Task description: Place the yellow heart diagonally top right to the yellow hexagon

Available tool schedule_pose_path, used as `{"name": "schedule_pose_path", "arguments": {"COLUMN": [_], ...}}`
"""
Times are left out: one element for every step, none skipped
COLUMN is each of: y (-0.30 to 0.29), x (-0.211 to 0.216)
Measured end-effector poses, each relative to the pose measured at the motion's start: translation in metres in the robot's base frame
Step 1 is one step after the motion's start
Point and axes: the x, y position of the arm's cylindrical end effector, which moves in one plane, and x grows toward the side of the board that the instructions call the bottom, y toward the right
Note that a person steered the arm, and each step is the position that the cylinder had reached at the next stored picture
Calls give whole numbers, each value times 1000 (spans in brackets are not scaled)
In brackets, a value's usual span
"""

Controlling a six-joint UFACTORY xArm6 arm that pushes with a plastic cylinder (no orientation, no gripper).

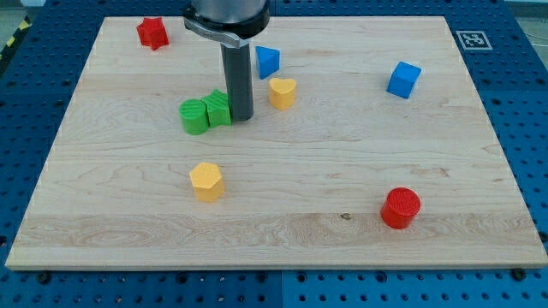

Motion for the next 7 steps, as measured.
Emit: {"name": "schedule_pose_path", "arguments": {"y": [0, 23, 17, 23, 62, 66, 66], "x": [0, -11, -60, -60, -51, -46, -24]}}
